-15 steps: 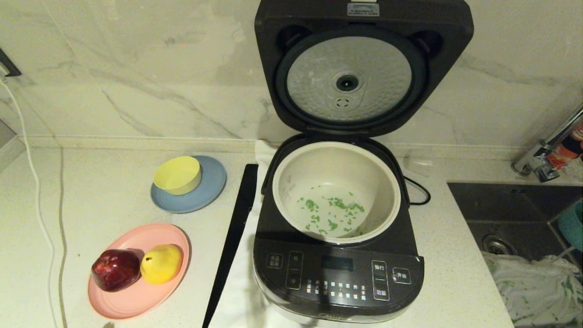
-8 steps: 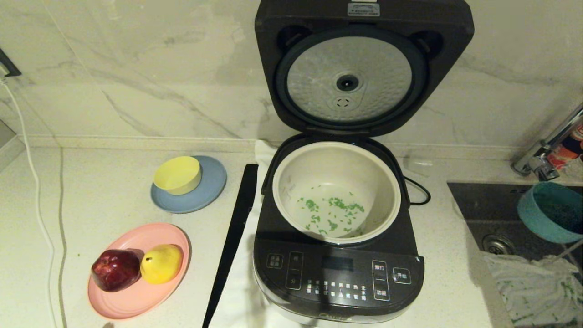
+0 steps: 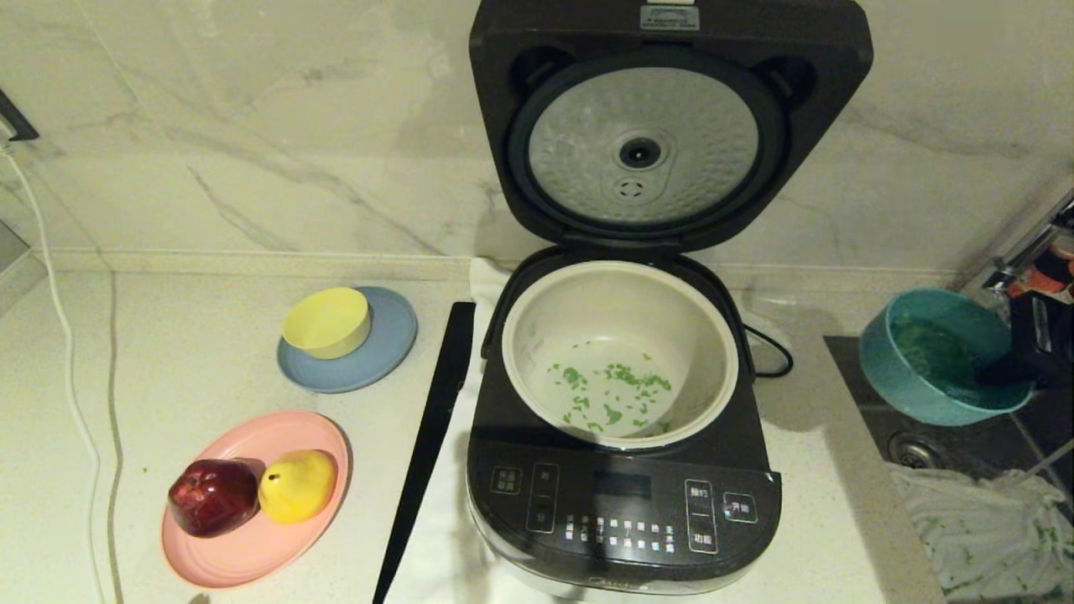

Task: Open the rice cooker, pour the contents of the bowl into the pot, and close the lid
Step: Pour the water from the bowl into the rice cooker

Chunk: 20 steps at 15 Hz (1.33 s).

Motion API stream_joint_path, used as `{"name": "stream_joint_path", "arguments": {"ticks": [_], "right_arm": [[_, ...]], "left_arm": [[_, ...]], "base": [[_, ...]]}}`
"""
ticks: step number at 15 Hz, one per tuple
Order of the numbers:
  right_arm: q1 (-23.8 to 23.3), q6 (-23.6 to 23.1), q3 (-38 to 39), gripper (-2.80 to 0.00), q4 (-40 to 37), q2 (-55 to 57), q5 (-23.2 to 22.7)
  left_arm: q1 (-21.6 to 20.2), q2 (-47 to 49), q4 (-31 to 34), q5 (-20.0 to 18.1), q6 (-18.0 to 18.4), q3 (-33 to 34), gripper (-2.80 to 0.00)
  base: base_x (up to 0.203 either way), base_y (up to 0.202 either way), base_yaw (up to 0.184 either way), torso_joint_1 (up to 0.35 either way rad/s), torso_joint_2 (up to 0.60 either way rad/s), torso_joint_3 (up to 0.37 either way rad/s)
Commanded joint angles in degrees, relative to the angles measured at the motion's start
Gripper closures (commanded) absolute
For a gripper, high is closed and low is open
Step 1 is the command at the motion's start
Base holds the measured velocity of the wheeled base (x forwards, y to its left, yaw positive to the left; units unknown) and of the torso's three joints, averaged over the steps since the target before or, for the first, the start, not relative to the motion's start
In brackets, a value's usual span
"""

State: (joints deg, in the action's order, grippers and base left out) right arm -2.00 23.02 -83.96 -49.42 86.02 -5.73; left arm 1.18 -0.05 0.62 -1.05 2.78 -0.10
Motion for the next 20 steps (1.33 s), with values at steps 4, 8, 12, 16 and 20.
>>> {"name": "stream_joint_path", "arguments": {"ticks": [4, 8, 12, 16, 20], "right_arm": [[15.94, 2.31, -9.09, 0.0, -3.44, 0.62, 4.99], [27.22, 3.63, -13.02, 0.0, -3.49, 3.64, 11.07], [37.08, 6.8, -17.56, 0.0, -3.4, 8.86, 16.39], [41.95, 8.44, -21.57, 0.0, -2.94, 14.03, 20.01], [43.05, 12.87, -25.67, 0.0, -2.64, 19.23, 21.78]], "left_arm": [[0.03, -0.04, -0.01, -0.01, 0.03, 0.01, 0.0], [0.05, -0.04, -0.01, -0.01, 0.03, 0.01, 0.0], [0.03, -0.04, -0.01, -0.01, 0.03, 0.01, 0.0], [0.03, -0.04, 0.06, -0.01, -0.03, 0.01, 0.0], [-0.04, -0.04, -0.01, -0.01, 0.03, 0.01, 0.0]], "base": [[0.0, 0.0, 0.0, 0.0, 0.0, 0.0], [0.0, 0.0, 0.0, 0.0, 0.0, 0.0], [0.0, 0.0, 0.0, 0.0, 0.0, 0.0], [0.0, 0.0, 0.0, 0.0, 0.0, 0.0], [0.0, 0.0, 0.0, 0.0, 0.0, 0.0]]}}
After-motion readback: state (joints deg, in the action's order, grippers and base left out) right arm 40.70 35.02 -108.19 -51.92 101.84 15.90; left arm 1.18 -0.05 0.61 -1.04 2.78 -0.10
